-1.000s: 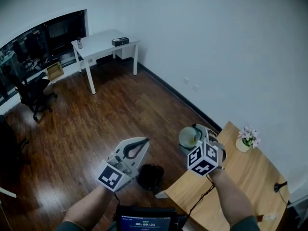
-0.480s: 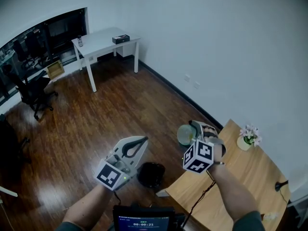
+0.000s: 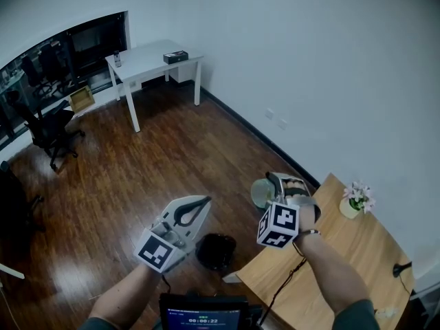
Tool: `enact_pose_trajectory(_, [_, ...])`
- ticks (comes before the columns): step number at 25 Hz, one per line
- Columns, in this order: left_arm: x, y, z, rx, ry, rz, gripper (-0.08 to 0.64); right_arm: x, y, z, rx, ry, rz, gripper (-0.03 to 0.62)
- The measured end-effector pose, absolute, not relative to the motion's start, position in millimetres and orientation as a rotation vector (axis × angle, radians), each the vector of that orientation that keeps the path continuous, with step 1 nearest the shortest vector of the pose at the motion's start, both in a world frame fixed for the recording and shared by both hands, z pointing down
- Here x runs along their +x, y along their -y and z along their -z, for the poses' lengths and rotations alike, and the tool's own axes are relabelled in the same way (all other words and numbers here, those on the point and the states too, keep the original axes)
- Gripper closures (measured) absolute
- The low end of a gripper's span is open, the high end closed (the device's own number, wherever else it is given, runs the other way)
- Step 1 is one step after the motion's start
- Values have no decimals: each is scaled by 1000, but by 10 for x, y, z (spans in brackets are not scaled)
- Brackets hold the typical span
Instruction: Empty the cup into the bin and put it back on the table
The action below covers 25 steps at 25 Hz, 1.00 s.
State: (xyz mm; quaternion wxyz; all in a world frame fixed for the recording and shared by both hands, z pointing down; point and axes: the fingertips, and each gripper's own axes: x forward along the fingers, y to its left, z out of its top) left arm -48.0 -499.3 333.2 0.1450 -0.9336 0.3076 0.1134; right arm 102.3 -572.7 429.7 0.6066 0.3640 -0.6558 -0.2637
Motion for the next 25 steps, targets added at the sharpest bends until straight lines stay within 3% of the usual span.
enact_pose_trajectory(25, [-541,4986,-3323,-2680,-903,-337,568,715,5680,-4329,639,1361,827,193])
